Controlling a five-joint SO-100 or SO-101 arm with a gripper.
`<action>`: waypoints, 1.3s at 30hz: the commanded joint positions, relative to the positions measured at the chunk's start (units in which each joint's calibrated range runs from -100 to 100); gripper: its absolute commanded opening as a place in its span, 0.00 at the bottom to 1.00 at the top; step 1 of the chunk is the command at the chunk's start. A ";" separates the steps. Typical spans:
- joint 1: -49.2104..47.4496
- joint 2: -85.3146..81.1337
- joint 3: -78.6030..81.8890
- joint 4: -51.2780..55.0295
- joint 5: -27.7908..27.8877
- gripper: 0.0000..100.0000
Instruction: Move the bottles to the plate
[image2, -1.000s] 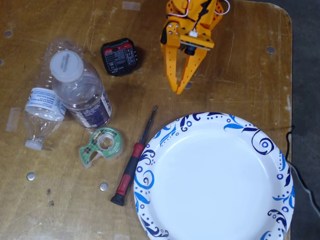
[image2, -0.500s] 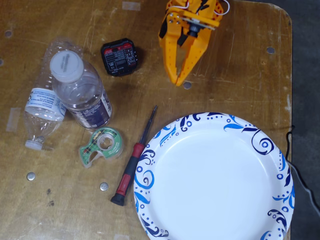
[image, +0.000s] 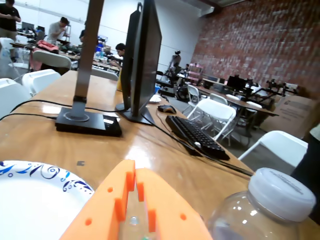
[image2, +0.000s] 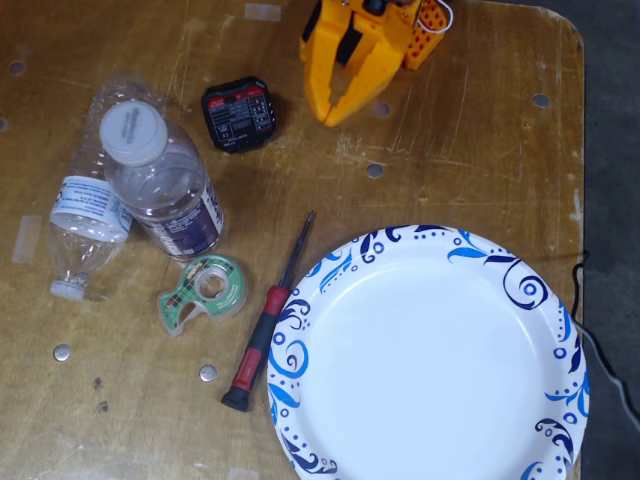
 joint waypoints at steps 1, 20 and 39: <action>5.09 -0.58 0.45 -1.99 0.02 0.01; 24.39 -0.41 -0.81 -0.25 -6.14 0.10; 20.83 31.63 -31.26 11.50 -9.37 0.31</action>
